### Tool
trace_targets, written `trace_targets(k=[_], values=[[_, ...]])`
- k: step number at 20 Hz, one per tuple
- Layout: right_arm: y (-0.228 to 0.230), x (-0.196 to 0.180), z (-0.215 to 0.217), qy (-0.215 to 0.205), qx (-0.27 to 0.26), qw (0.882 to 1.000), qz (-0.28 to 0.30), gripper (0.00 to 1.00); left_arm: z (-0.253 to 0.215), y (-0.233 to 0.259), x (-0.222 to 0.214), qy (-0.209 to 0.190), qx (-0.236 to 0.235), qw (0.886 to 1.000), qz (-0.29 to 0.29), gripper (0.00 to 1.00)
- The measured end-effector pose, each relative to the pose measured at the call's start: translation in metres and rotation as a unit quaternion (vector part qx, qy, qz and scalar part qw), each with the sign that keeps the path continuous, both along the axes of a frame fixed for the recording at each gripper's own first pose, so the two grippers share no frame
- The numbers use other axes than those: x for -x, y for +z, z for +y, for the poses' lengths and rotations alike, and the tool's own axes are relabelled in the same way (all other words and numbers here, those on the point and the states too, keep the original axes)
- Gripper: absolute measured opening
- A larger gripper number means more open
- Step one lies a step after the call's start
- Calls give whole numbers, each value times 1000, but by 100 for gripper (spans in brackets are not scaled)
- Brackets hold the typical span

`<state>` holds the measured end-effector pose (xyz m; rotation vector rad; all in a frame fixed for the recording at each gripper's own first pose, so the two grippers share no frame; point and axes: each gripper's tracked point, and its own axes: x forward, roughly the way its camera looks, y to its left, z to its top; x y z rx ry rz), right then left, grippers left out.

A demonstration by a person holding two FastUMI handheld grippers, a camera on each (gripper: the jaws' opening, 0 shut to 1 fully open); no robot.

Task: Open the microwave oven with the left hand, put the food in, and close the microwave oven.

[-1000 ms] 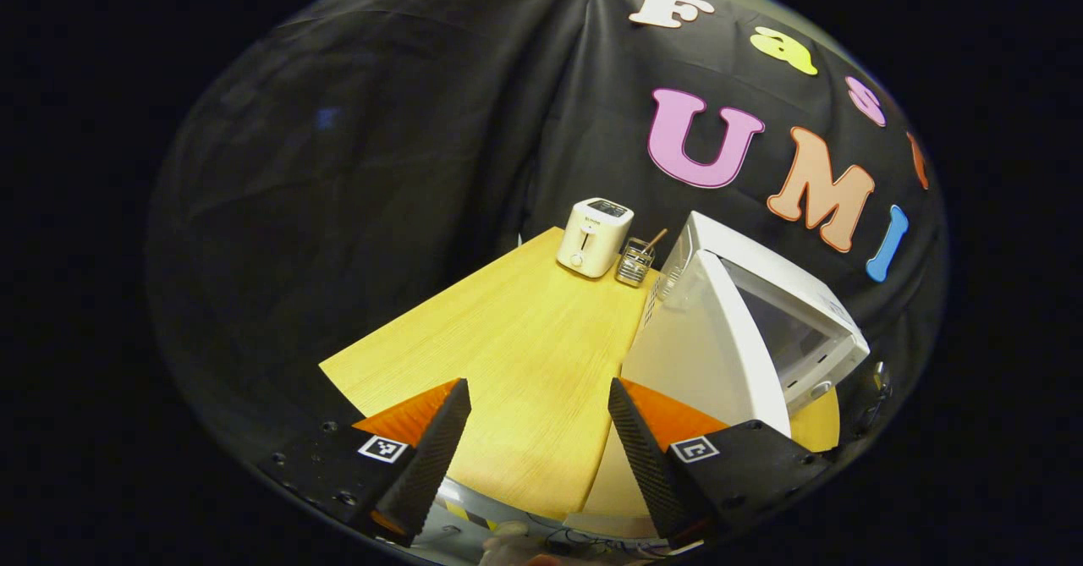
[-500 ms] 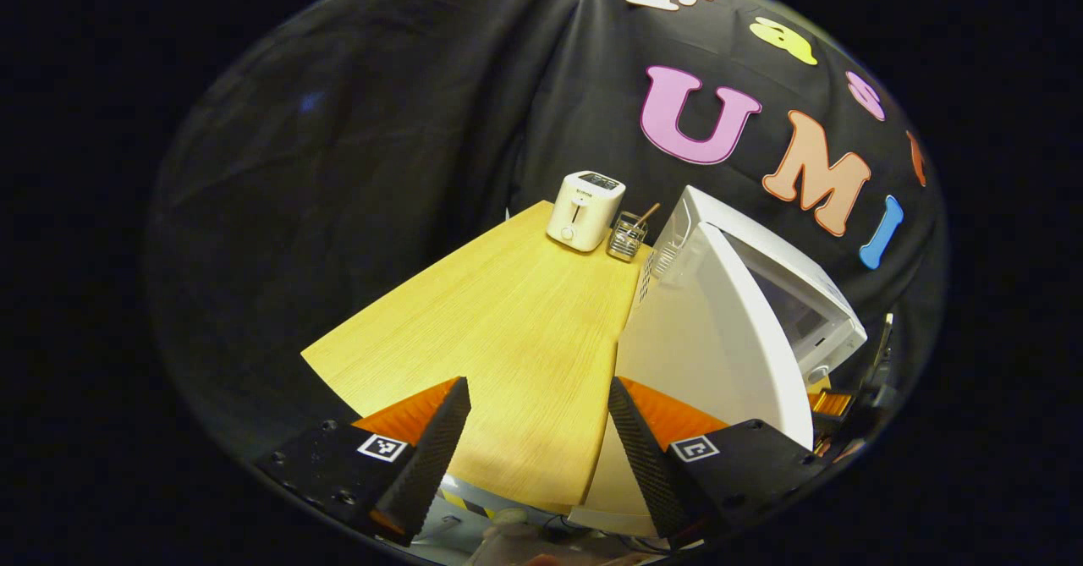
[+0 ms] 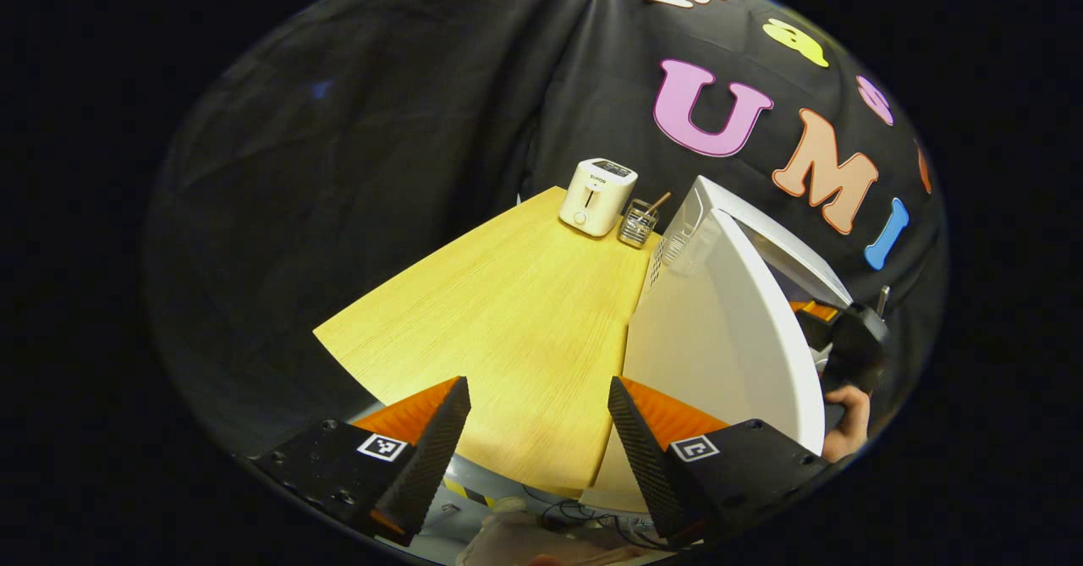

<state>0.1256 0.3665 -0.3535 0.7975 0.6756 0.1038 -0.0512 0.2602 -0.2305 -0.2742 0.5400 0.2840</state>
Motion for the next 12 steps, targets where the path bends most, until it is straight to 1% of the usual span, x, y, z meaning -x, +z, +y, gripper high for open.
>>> trace_targets(k=[1, 4, 8, 10, 12], values=[[-3, -9, -4, -13, 10, 1000, -3, 77, 0, 1, 2, 0, 1, 1000, 2, 97], [-16, -33, -11, -39, 37, 999, -5, 77, 8, 2, 8, 10, -18, 1000, 9, 97], [-30, -60, -18, -59, 79, 995, -27, 76, 11, 5, 12, 15, -37, 999, 9, 96], [-36, -71, -16, -66, 85, 994, -26, 77, 12, 6, 18, 16, -41, 999, 13, 97], [-39, -81, -15, -78, 90, 992, -30, 76, 18, 4, 23, 28, -46, 998, 19, 96]])
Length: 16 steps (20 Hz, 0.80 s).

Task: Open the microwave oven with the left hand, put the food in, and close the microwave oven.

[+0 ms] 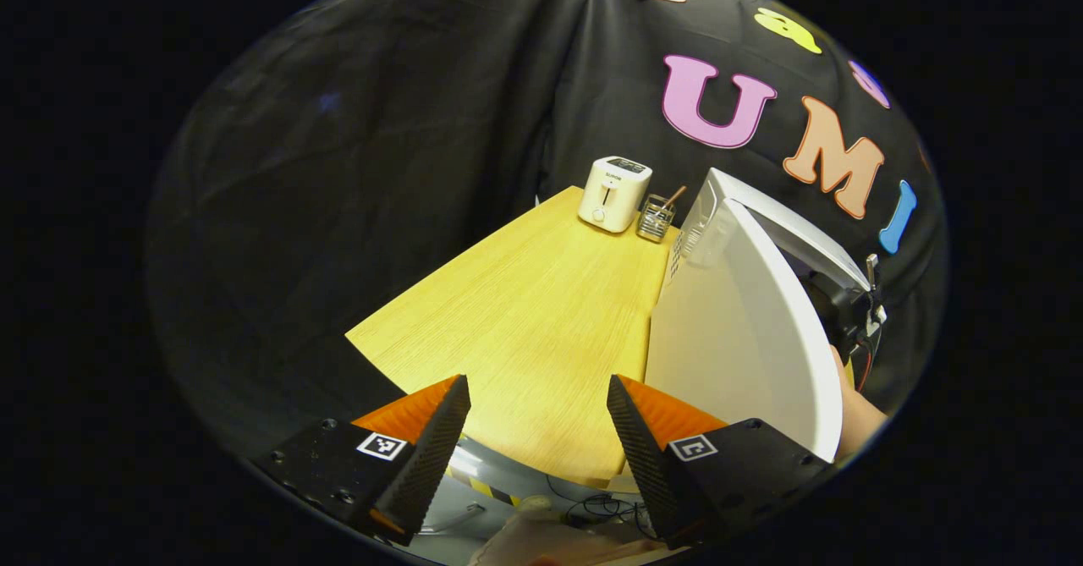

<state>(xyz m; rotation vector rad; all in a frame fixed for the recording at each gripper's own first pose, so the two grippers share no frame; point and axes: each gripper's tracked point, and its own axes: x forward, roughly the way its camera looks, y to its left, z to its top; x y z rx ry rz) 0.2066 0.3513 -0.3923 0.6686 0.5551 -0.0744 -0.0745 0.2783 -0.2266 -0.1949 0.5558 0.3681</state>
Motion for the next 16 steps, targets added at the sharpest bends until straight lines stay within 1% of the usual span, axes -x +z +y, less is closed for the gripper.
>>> trace_targets(k=[2, 3, 4, 5, 6, 7, 9, 12, 16], values=[[-3, -6, 2, -7, 1, 1000, 2, 76, 2, -2, 5, 11, 11, 1000, 1, 96], [-3, -7, 3, -10, -1, 1000, 3, 86, 3, -2, 6, 17, 14, 1000, 1, 96], [-2, -10, 0, -14, -2, 1000, 1, 82, 4, -1, 8, 22, 16, 1000, 0, 96], [0, -9, -1, -14, 1, 1000, -3, 100, 5, 0, 9, 25, 16, 1000, -1, 96], [1, -10, -1, -12, 3, 1000, -4, 99, 7, 1, 11, 27, 13, 1000, -2, 96], [3, -7, -1, -8, 4, 1000, -7, 91, 6, 3, 9, 28, 12, 1000, -6, 96], [7, 2, -3, 1, 11, 1000, -5, 90, 2, 4, 7, 23, 15, 1000, -9, 96], [19, 19, -6, 27, 26, 999, -15, 91, -6, 6, 1, 11, 17, 1000, -15, 95], [36, 45, -17, 59, 50, 997, -28, 91, -23, 10, -11, -22, 17, 999, -25, 89]])
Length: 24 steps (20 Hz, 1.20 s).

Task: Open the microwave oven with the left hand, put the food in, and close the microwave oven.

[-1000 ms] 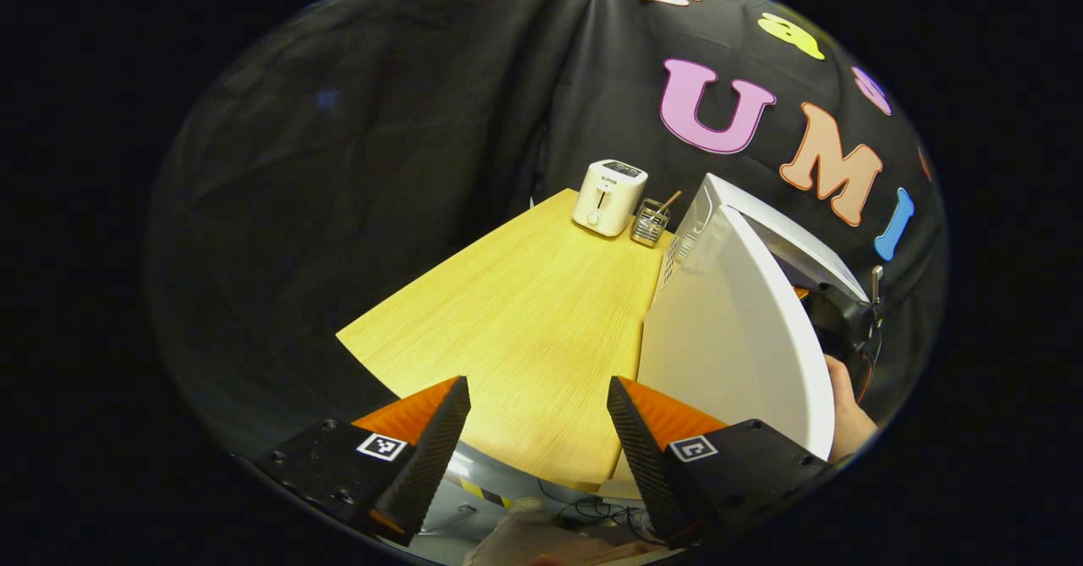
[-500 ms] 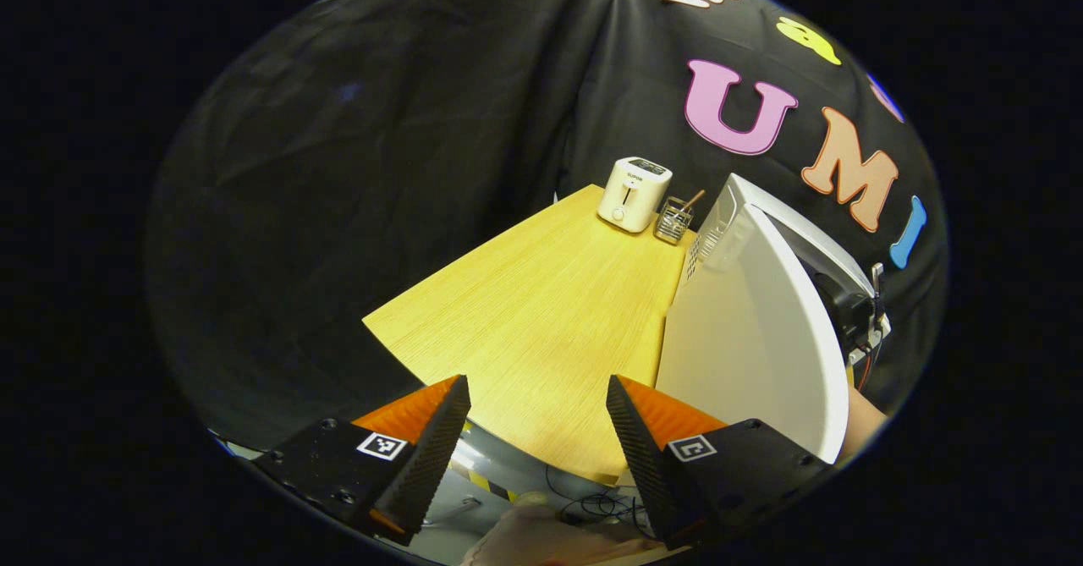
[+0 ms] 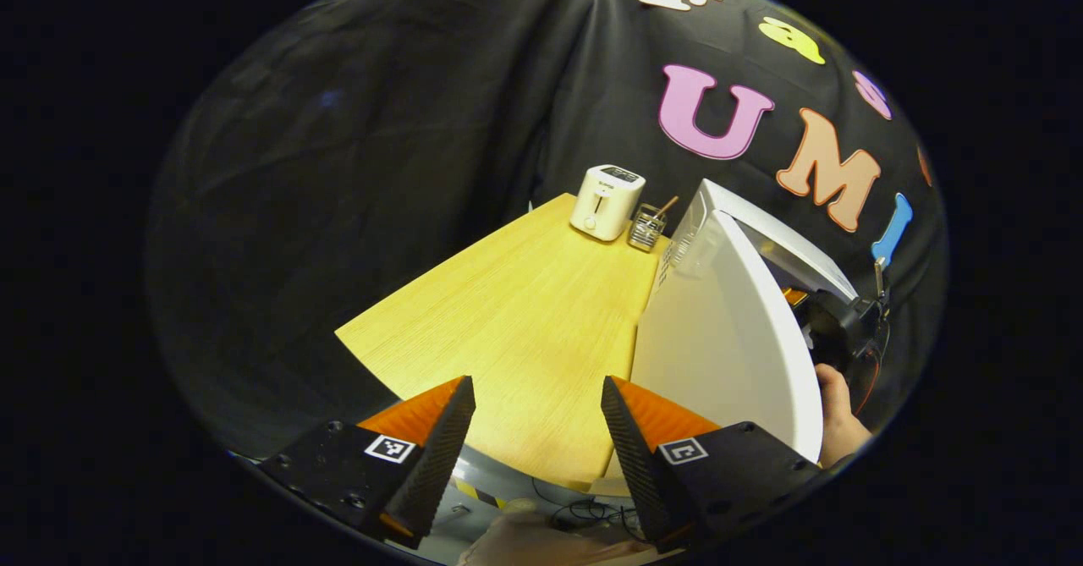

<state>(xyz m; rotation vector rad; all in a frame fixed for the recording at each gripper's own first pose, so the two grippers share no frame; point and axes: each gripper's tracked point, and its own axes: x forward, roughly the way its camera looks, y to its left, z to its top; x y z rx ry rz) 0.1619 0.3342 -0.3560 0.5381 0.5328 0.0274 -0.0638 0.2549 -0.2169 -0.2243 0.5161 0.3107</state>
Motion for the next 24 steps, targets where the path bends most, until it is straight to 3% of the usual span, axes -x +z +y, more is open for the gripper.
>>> trace_targets(k=[1, 5, 7, 8, 9, 12, 13, 14, 15, 17, 18, 19, 20, 24], values=[[4, 5, -4, 5, 4, 1000, -1, 91, -3, 2, -2, -8, -4, 1000, -2, 87], [23, 30, -22, 20, 23, 999, -13, 91, -15, 6, -11, -36, -17, 999, -7, 63], [28, 41, -27, 30, 25, 999, -11, 91, -23, 4, -14, -55, -23, 998, -1, 41], [31, 47, -30, 35, 28, 999, -9, 99, -25, 3, -14, -63, -31, 998, 4, 20], [34, 52, -33, 40, 32, 999, -10, 99, -27, 3, -17, -71, -36, 997, 4, 12], [46, 67, -47, 42, 55, 997, -15, 99, -42, 7, -20, -104, -41, 994, -4, 6], [49, 71, -52, 42, 64, 997, -18, 90, -46, 8, -22, -115, -42, 992, -6, 5], [54, 77, -58, 44, 76, 996, -20, 90, -52, 8, -23, -128, -42, 991, -9, 5], [58, 83, -65, 44, 87, 995, -21, 99, -56, 9, -25, -139, -43, 989, -11, 5], [68, 93, -79, 42, 107, 993, -27, 100, -65, 10, -23, -161, -47, 986, -16, 5], [73, 99, -86, 38, 115, 992, -32, 91, -66, 11, -24, -165, -53, 985, -17, 5], [78, 104, -94, 31, 123, 991, -38, 91, -66, 7, -24, -170, -58, 984, -12, 5], [81, 109, -102, 28, 129, 990, -40, 100, -69, 8, -24, -175, -55, 983, -13, 1], [86, 133, -123, 20, 140, 989, -35, 99, -81, 3, -20, -187, -38, 982, -9, 1]])
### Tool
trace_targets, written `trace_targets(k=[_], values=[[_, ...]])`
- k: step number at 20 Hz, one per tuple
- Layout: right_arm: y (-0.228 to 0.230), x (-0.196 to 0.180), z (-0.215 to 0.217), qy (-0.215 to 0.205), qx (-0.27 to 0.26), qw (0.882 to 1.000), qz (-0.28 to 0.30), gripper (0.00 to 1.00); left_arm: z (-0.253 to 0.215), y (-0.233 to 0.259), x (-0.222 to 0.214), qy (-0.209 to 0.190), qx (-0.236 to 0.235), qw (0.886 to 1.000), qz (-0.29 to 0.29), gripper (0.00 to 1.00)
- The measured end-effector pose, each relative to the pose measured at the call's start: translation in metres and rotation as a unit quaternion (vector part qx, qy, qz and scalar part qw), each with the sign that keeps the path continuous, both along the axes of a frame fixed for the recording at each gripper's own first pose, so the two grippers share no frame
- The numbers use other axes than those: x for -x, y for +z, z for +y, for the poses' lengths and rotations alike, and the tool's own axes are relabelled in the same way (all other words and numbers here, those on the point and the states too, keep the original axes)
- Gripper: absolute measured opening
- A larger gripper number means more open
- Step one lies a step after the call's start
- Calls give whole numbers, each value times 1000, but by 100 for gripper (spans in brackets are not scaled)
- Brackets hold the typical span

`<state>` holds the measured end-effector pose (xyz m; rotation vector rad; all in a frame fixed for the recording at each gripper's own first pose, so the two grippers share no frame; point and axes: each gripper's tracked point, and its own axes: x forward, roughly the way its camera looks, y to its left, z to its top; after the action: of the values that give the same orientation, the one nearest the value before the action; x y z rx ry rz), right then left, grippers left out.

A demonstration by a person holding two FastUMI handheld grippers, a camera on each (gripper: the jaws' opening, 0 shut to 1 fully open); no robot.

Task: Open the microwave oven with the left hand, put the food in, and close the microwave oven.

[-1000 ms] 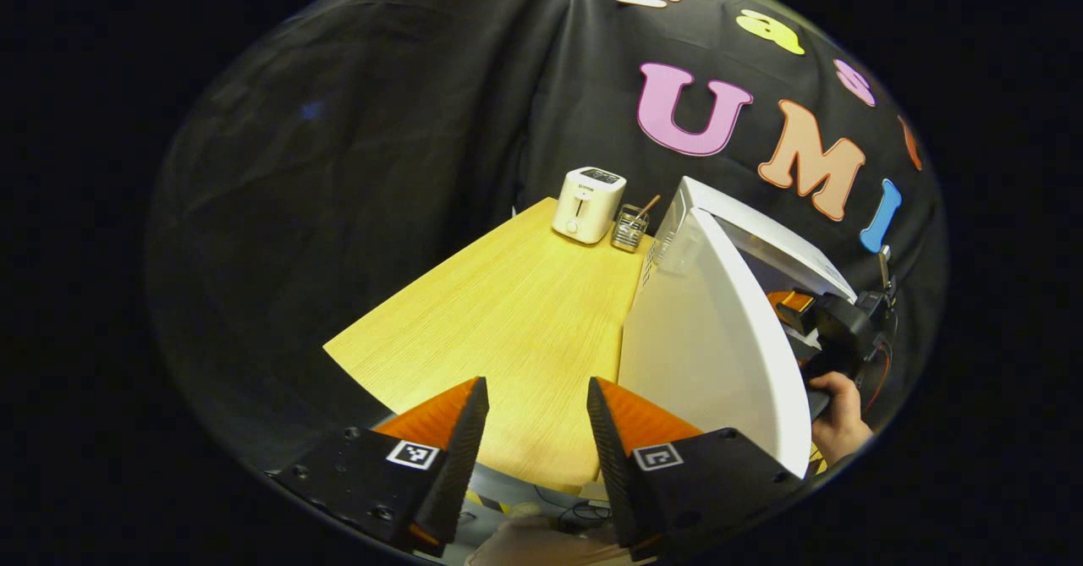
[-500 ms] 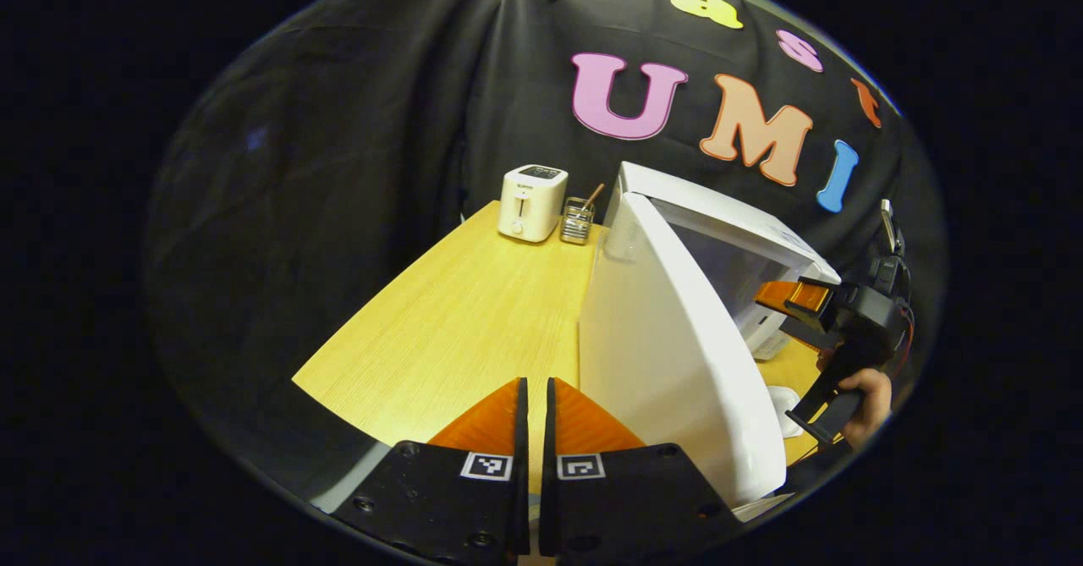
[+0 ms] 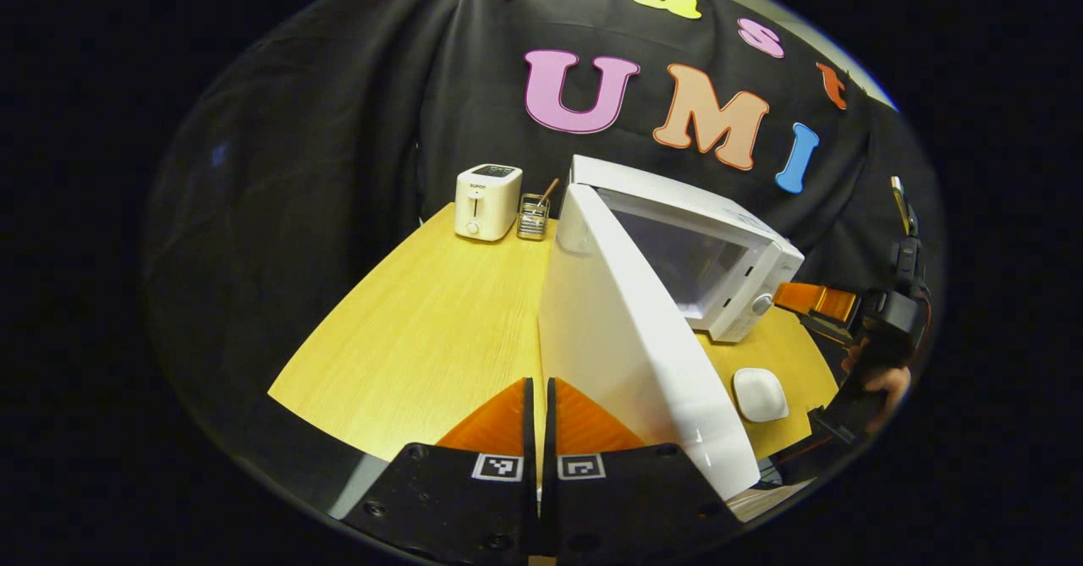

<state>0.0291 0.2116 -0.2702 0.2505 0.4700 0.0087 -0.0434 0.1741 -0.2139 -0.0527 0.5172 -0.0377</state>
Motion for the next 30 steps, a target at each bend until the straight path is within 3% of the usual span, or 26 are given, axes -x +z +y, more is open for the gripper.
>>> trace_targets(k=[14, 16, 17, 20, 21, 22, 23, 25, 26, 29, 30], values=[[-9, 46, -61, 25, 66, 997, 26, 100, -77, -8, -4, -42, -11, 999, 10, 1], [-2, 45, -78, 15, 64, 998, 22, 100, -93, -8, -11, -47, -11, 999, 6, 1], [0, 44, -90, 6, 65, 998, 19, 92, -102, -8, -16, -51, -13, 999, 5, 1], [11, 43, -121, -17, 69, 997, 10, 92, -133, -11, -25, -76, -10, 997, 11, 1], [17, 41, -132, -23, 72, 997, 4, 100, -144, -15, -27, -85, -10, 996, 18, 1], [22, 41, -140, -28, 75, 997, -3, 100, -153, -17, -30, -94, -12, 995, 20, 1], [27, 39, -147, -33, 79, 996, -10, 92, -162, -17, -34, -101, -13, 995, 20, 2], [32, 37, -160, -37, 88, 995, -19, 92, -181, -17, -43, -118, -11, 993, 19, 1], [36, 38, -167, -39, 91, 995, -20, 100, -192, -17, -48, -126, -10, 992, 18, 1], [40, 34, -187, -50, 90, 994, -26, 100, -218, -16, -61, -142, -5, 990, 16, 1], [41, 31, -191, -51, 89, 994, -30, 92, -223, -15, -66, -144, -6, 989, 14, 2]])
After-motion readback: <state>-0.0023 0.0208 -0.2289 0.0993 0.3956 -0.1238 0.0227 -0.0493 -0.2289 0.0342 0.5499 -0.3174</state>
